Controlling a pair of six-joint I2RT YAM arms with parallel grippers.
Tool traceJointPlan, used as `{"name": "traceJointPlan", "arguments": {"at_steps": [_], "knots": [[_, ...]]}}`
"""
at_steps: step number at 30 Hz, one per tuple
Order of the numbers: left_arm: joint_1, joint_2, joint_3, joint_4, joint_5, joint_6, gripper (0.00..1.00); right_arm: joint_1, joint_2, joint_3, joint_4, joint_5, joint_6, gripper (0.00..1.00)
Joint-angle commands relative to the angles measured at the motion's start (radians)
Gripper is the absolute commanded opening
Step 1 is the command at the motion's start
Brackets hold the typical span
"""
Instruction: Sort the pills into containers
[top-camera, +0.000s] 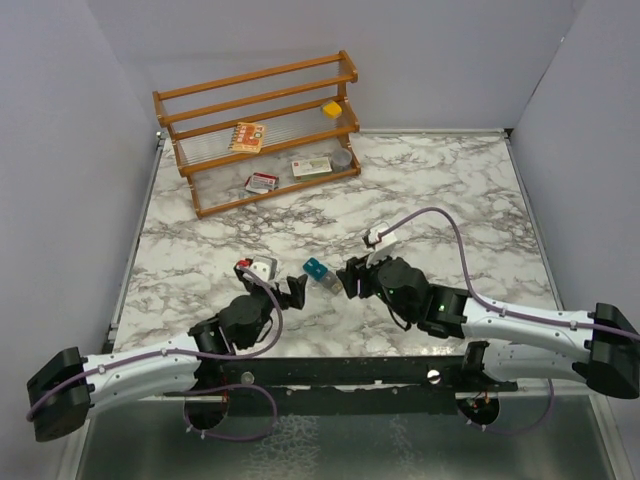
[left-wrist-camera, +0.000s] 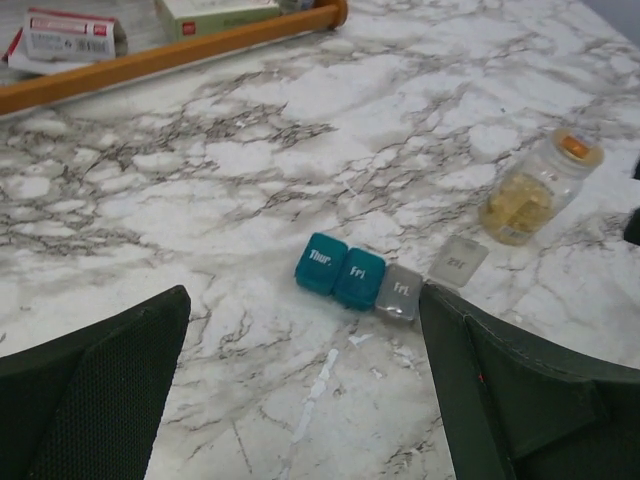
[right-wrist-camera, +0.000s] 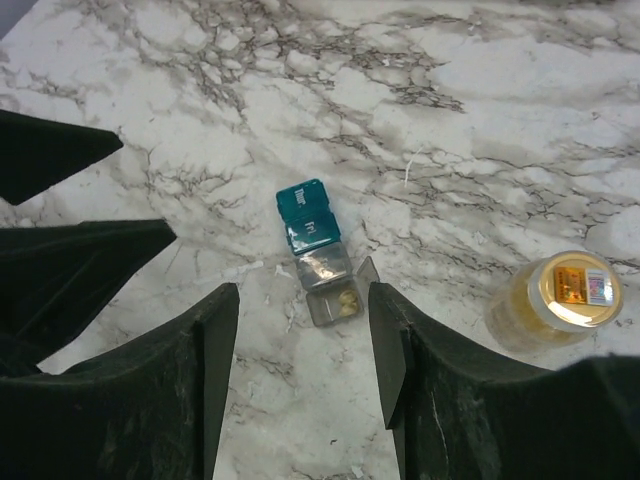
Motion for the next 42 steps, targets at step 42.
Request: {"name": "traceJointPlan", "arguments": {"at_steps": [42], "knots": [[0.302, 0.367, 0.006, 0.275, 0.370, -0.098, 0.72, -0.194, 0.266, -0.107, 0.313, -0.251, 0.006, 0.31]]}}
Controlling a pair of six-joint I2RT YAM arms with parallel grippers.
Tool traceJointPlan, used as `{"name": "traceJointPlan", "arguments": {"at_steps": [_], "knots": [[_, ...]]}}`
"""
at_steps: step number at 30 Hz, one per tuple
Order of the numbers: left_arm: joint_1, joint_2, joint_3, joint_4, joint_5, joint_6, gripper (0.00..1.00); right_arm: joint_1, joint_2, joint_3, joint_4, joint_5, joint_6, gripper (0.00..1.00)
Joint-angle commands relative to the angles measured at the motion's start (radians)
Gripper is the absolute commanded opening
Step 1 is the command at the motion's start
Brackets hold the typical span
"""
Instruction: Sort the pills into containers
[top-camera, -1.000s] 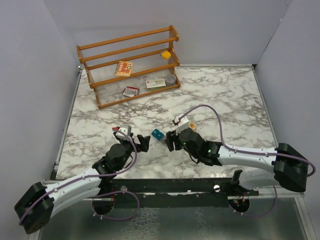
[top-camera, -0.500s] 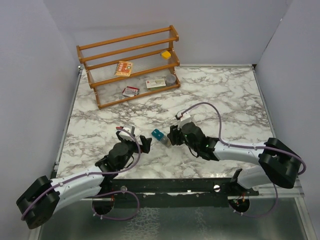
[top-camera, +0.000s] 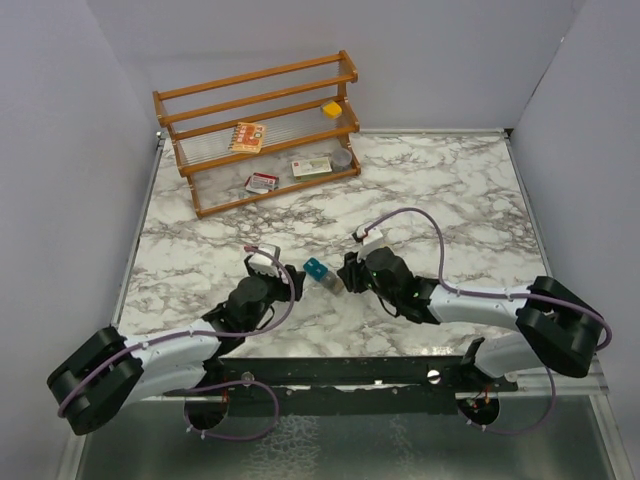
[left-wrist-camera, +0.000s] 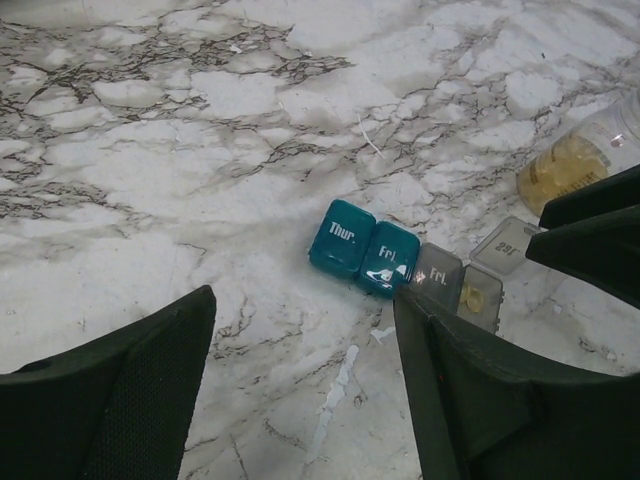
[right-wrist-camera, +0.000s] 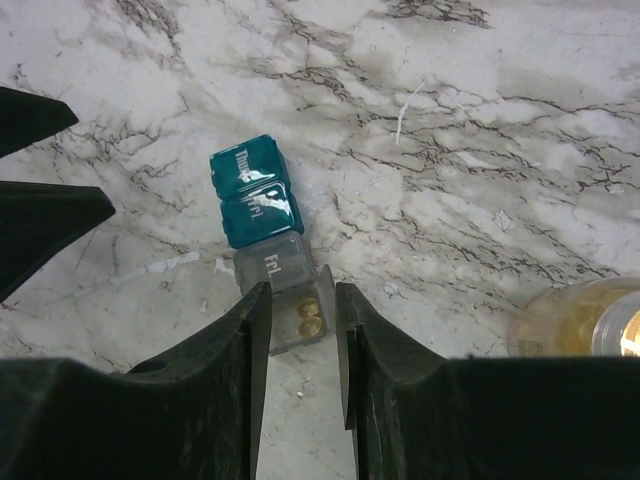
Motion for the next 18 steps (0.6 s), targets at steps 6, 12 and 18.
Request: {"name": "traceJointPlan", "arguments": {"at_steps": [6, 12, 18], "knots": [[0.011, 0.248, 0.143, 0.185, 0.131, 0.094, 0.49, -0.003, -0.058, -0.019, 0.015, 0.025, 0.006, 0.30], [0.010, 0.336, 0.217, 0.200, 0.232, 0.125, 0.13, -0.003, -0.105, -0.036, 0.000, 0.085, 0.015, 0.26], [0.011, 0.372, 0.232, 0.199, 0.333, 0.109, 0.00, -0.002, -0.125, -0.029, -0.050, 0.121, 0.014, 0.22]]}}
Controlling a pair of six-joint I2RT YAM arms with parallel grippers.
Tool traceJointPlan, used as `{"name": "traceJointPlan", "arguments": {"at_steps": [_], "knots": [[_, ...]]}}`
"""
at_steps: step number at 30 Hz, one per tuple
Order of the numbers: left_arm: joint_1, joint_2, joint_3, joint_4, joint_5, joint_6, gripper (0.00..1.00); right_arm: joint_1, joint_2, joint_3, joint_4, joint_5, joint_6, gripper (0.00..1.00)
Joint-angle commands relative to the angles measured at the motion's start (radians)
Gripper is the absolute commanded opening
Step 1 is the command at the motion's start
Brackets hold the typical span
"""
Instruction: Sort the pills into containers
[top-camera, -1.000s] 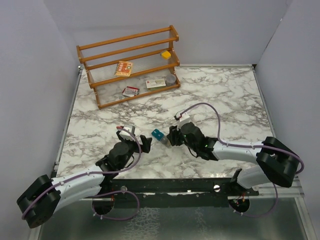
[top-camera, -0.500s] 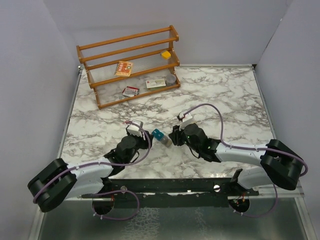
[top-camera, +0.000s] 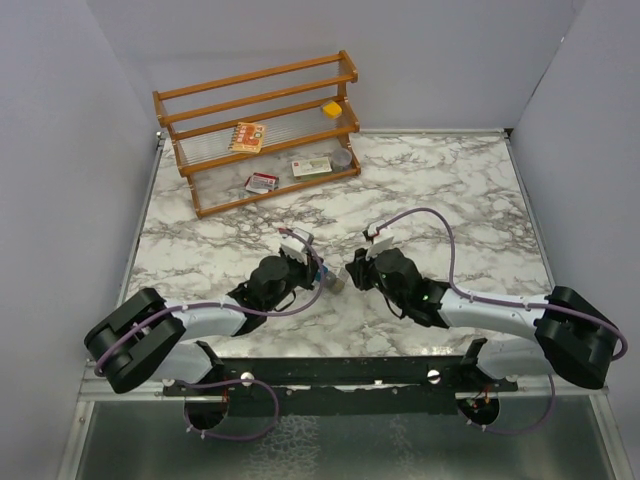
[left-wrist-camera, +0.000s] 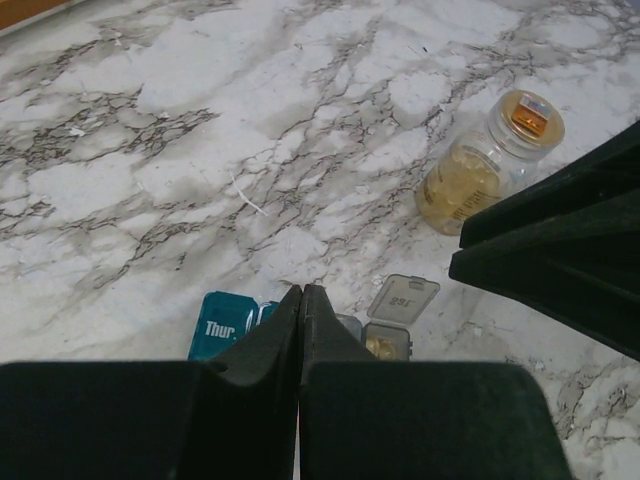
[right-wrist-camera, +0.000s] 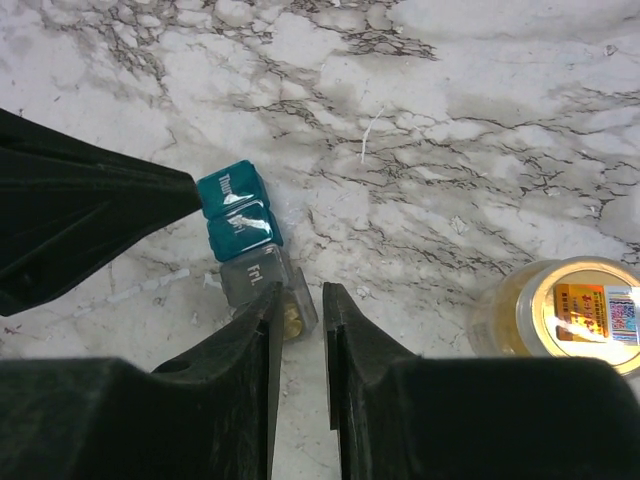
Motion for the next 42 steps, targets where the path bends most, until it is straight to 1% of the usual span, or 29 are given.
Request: {"name": "traceJointPlan", "arguments": {"at_steps": [1, 6, 14, 24, 32, 42], "knots": [[0.005, 0.019, 0.013, 0.033, 0.142, -0.007, 0.00, -0.003, -0.027, 0.004, -0.044, 0.065, 0.011, 0.22], [0.004, 0.019, -0.005, -0.005, 0.180, -0.039, 0.00, -0.002, -0.031, 0.000, -0.051, 0.075, 0.011, 0.22], [0.003, 0.059, -0.006, -0.047, 0.186, -0.063, 0.00, -0.002, 0.014, 0.016, -0.041, 0.085, 0.009, 0.21], [0.003, 0.122, -0.013, -0.049, 0.157, -0.083, 0.00, -0.002, 0.064, 0.027, -0.021, 0.058, 0.019, 0.20], [0.002, 0.138, 0.003, -0.049, 0.139, -0.078, 0.00, -0.002, 0.060, 0.024, -0.016, 0.044, 0.022, 0.20], [0.001, 0.160, 0.026, -0.048, 0.150, -0.083, 0.00, -0.002, 0.068, 0.022, 0.001, 0.020, 0.023, 0.18]]}}
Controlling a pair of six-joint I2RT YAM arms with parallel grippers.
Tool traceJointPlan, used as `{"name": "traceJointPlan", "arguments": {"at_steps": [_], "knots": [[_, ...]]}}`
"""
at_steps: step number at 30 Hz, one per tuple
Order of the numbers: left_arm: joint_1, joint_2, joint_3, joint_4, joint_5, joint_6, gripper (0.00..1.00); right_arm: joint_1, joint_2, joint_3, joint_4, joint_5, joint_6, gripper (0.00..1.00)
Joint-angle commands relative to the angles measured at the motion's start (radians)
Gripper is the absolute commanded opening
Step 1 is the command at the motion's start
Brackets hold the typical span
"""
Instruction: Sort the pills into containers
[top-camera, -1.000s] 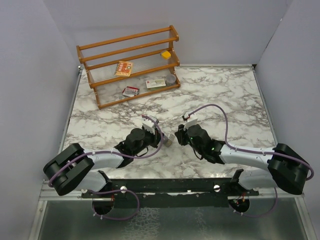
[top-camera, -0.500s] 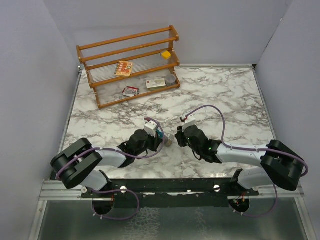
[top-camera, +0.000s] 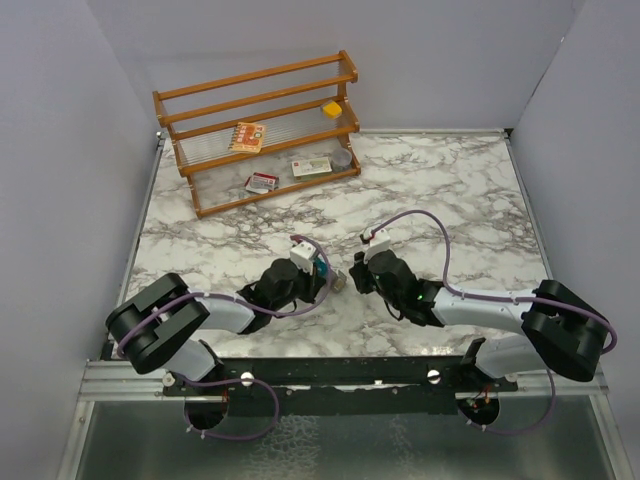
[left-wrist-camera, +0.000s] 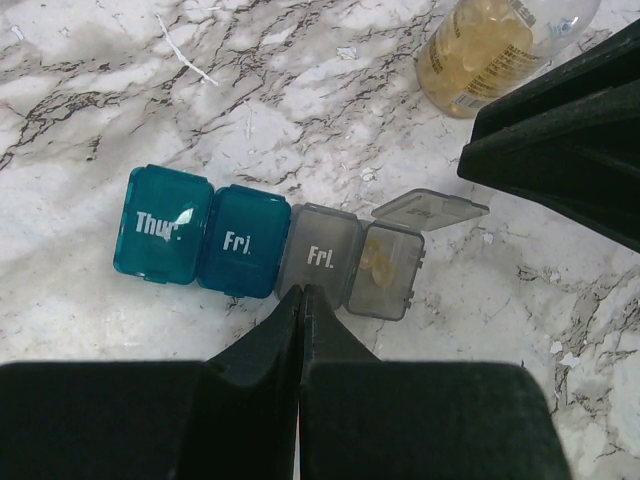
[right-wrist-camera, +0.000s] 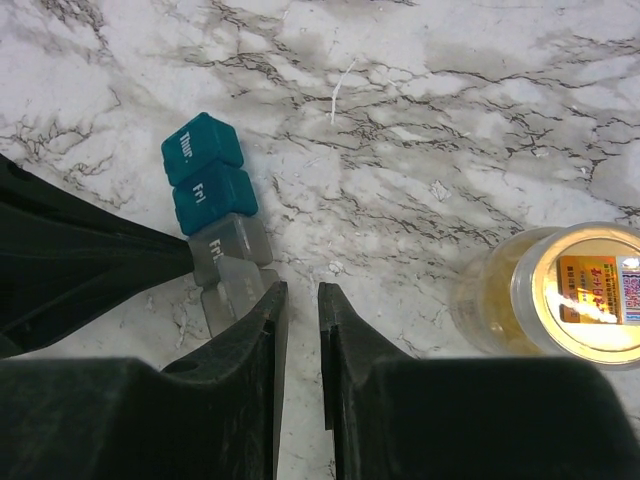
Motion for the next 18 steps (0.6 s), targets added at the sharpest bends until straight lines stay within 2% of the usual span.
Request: {"name": "traceJointPlan", "arguments": {"at_steps": [1, 10, 18], "knots": [[0.001, 0.012, 0.031, 0.001, -0.001, -0.009, 0.00, -0.002, 0.013, 0.022, 0.038, -0.025, 0.012, 0.18], [0.001, -0.051, 0.021, 0.019, 0.011, 0.002, 0.00, -0.002, 0.034, 0.033, 0.037, -0.019, 0.002, 0.18], [0.001, -0.020, 0.041, 0.032, 0.028, 0.013, 0.00, -0.002, 0.046, 0.043, 0.039, -0.021, -0.001, 0.17]]}}
